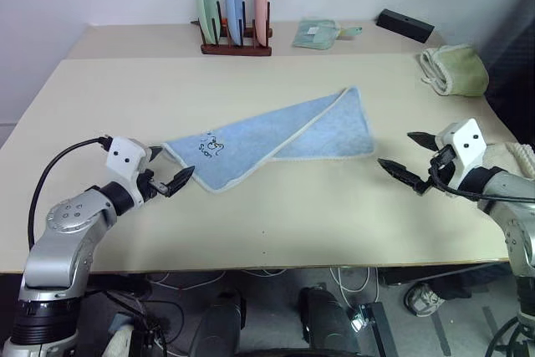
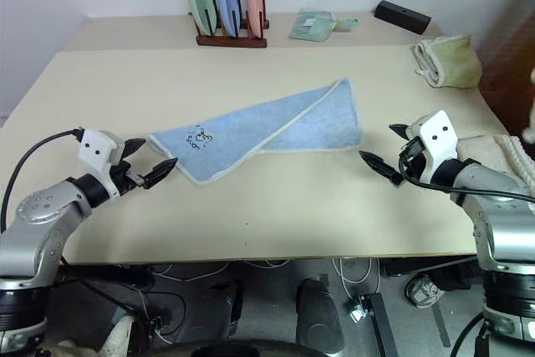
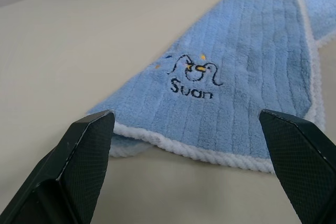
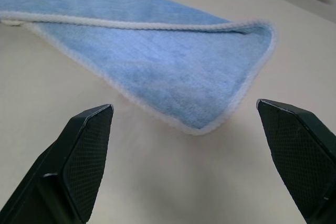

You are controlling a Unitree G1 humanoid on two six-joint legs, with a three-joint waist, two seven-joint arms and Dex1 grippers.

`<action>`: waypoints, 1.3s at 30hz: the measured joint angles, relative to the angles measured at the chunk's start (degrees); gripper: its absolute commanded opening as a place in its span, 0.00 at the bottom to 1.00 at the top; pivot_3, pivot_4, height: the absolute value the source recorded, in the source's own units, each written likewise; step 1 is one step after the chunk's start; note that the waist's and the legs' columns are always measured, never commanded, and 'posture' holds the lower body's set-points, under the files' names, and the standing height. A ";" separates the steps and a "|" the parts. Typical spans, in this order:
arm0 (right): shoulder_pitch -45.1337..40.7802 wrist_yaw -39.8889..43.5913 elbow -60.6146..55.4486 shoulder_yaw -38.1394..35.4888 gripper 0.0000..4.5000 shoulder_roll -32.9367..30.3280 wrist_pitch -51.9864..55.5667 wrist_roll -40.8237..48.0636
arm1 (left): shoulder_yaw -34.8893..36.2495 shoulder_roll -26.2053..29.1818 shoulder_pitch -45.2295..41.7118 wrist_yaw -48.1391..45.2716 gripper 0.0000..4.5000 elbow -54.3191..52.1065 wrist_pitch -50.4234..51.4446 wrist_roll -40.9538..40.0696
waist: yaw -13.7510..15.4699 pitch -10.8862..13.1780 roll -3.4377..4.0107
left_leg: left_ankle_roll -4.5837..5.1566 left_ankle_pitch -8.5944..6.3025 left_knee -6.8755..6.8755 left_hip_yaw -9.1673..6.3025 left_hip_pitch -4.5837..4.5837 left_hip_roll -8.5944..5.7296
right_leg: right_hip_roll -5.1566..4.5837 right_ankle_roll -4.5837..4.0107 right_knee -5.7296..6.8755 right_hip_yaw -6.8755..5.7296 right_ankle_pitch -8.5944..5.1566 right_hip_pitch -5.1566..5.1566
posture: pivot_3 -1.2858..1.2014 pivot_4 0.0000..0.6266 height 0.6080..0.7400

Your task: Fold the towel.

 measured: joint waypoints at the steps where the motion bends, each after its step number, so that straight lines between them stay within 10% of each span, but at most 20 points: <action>1: 0.30 0.01 0.00 0.01 1.00 0.00 0.01 -0.01 | 0.00 0.00 0.00 0.06 0.99 0.00 0.00 0.00 | -0.01 0.00 0.00 | 0.00 0.00 0.00 0.00 0.00 0.00 | 0.00 0.00 0.00 0.00 0.00 0.00 | 0.52 0.24 1.00; 24: -1.50 -3.64 -0.84 6.93 1.00 6.22 0.93 0.09 | 0.29 1.48 -0.14 -2.13 0.99 0.00 -0.07 -0.20 | -0.14 0.00 0.00 | 0.00 0.00 -0.01 0.00 0.01 0.00 | 0.00 0.00 0.01 0.00 0.00 -0.01 | 0.52 0.24 1.00; 39: 3.50 -9.83 -13.13 10.38 1.00 10.84 6.79 2.35 | -22.98 5.13 -5.73 -10.26 0.99 -1.26 -2.78 11.67 | -0.11 0.00 0.03 | 0.00 0.00 -0.02 0.00 0.00 0.00 | 0.00 -0.01 0.00 0.00 -0.01 -0.03 | 0.52 0.24 1.00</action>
